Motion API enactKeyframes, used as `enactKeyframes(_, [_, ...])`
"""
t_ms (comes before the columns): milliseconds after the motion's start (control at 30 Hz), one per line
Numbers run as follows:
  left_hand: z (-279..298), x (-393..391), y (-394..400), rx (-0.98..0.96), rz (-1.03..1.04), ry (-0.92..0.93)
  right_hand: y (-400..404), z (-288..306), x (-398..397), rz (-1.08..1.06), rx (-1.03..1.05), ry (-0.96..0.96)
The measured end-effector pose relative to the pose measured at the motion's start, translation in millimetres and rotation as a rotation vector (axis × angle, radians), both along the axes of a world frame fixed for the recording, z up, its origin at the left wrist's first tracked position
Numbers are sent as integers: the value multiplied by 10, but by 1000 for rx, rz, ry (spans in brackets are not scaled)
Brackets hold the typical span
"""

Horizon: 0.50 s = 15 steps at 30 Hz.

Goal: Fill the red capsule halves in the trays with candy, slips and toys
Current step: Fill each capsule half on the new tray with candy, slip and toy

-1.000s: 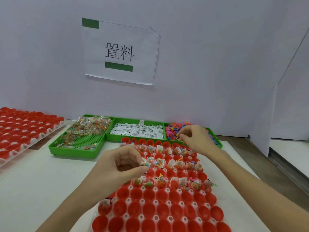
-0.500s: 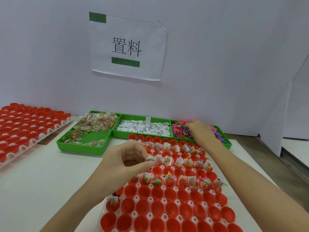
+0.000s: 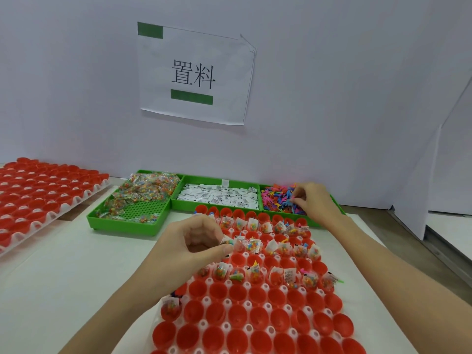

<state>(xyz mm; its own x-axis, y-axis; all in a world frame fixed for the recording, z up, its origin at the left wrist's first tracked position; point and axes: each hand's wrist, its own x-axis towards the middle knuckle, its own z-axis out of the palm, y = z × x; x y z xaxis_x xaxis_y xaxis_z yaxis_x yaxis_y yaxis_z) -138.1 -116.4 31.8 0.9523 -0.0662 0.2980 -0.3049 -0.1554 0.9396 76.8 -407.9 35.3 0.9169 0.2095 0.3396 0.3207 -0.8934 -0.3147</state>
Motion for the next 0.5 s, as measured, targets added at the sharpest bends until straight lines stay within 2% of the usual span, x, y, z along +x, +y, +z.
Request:
enactKeyframes(233, [-7, -10, 2, 9, 10, 10, -139, -11, -73, -96, 160, 108])
enactKeyframes(500, [14, -8, 35, -27, 4, 18, -194, 0, -95, -88, 265, 157])
